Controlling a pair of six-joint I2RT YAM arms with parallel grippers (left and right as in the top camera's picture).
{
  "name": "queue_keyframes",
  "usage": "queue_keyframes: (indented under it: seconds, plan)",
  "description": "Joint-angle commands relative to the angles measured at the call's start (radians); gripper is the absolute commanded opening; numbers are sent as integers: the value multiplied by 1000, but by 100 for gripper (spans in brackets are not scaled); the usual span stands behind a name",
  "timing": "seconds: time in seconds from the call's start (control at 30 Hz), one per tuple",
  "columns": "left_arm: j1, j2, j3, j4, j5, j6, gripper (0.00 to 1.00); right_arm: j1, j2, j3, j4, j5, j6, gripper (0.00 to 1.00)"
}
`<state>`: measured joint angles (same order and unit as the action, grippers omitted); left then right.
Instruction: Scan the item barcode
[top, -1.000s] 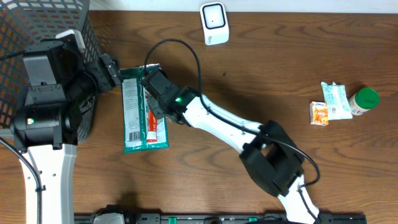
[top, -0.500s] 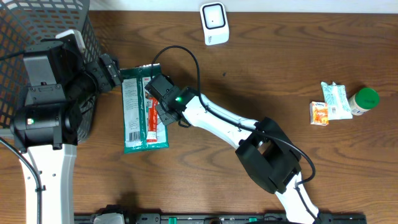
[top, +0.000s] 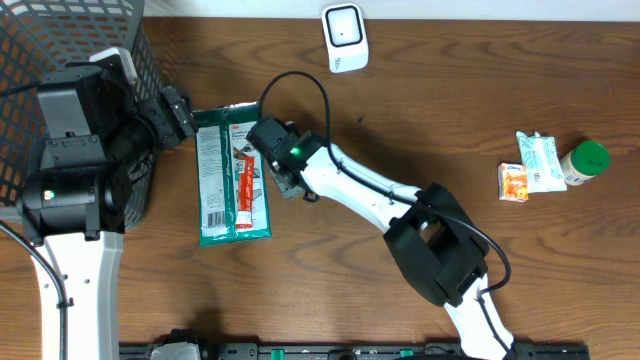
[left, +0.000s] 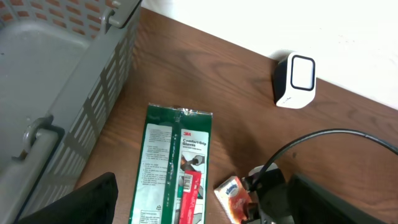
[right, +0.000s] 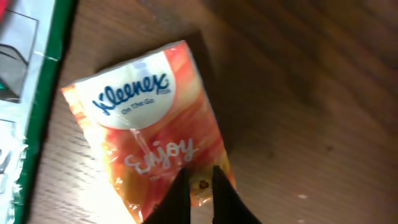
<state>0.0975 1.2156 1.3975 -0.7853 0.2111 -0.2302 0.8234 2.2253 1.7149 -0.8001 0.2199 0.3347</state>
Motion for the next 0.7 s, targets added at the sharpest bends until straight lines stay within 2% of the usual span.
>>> queue_keyframes:
  seconds: [0.0, 0.1, 0.2, 0.27, 0.33, 0.53, 0.67]
  plan:
    - [5, -1, 5, 0, 6, 12, 87, -5, -24, 11, -2, 34, -79, 14]
    - [5, -1, 5, 0, 6, 12, 87, 3, -61, 26, 0, 34, -90, 27]
    - [5, -1, 5, 0, 6, 12, 87, 11, -103, 37, 3, 34, -90, 51]
    - [5, -1, 5, 0, 6, 12, 87, 16, -127, 37, 5, 34, -90, 56]
    - [5, -1, 5, 0, 6, 12, 87, 22, -140, 37, 4, 33, -90, 57]
    - [5, -1, 5, 0, 6, 12, 87, 48, -116, 36, 6, -9, -89, 46]
    - [5, -1, 5, 0, 6, 12, 87, 71, -70, 35, 24, 14, -90, 42]
